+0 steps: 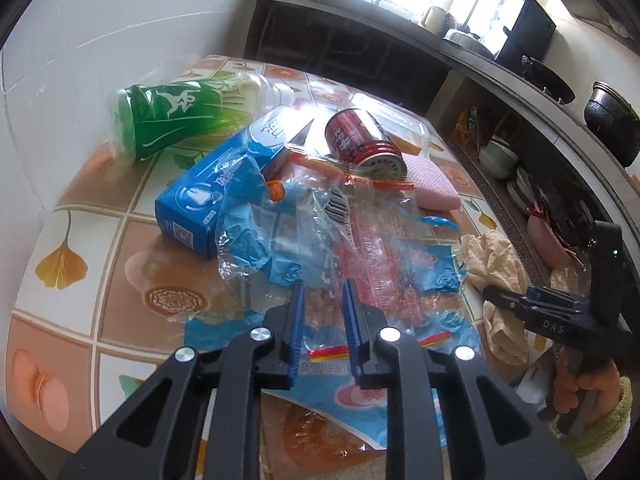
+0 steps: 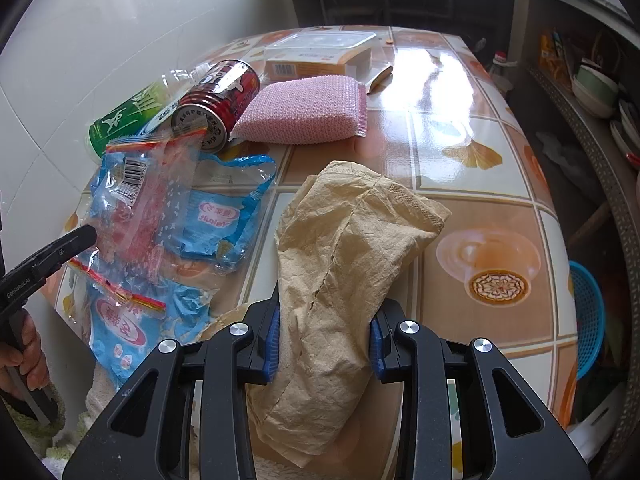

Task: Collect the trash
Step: 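Lift the brown paper with the right tool while the left tool raises the clear bag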

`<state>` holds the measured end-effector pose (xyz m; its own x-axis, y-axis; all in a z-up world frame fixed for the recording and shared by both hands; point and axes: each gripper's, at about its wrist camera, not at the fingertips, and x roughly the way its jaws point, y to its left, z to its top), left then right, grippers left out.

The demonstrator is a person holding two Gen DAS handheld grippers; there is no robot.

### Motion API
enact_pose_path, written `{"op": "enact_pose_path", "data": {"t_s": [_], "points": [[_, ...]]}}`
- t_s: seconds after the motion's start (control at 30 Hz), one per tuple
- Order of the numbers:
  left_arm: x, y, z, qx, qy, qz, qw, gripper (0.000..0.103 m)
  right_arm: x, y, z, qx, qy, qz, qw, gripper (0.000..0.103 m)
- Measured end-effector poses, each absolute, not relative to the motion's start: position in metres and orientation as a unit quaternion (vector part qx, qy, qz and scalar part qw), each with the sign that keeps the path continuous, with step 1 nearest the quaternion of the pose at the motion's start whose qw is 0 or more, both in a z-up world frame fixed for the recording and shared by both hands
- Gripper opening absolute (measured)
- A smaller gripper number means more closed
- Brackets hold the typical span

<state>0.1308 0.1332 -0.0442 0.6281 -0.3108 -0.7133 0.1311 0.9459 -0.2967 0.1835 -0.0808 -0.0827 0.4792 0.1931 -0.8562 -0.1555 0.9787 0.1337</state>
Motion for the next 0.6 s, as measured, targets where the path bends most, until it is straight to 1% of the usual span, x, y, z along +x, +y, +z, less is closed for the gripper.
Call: {"op": "enact_pose_path", "data": {"t_s": [0.07,0.13,0.2,0.27,0.37,0.47,0.6], "points": [[0.129,0.134,-0.039,-0.115,0.400,-0.131,0.900,0.013,0.183,-0.081,-0.083,0.019,0.500,0.101,0.860,0.032],[0.125,0.135,-0.034,-0.121,0.387,-0.141,0.903,0.013,0.183,-0.082,-0.082,0.021,0.499,0.101,0.861,0.031],[0.121,0.136,-0.029,-0.127,0.371,-0.150,0.907,0.012,0.183,-0.082,-0.082,0.019,0.498,0.097,0.862,0.027],[0.117,0.136,-0.024,-0.133,0.357,-0.160,0.911,0.012,0.183,-0.084,-0.082,0.020,0.497,0.092,0.862,0.018],[0.112,0.137,-0.016,-0.140,0.334,-0.176,0.915,0.012,0.185,-0.088,-0.083,0.033,0.499,0.093,0.861,0.009],[0.107,0.139,-0.009,-0.153,0.313,-0.193,0.917,0.012,0.187,-0.092,-0.083,0.043,0.499,0.094,0.860,0.006],[0.105,0.136,0.000,-0.152,0.291,-0.207,0.922,0.012,0.185,-0.097,-0.083,0.058,0.497,0.097,0.861,0.005]]}}
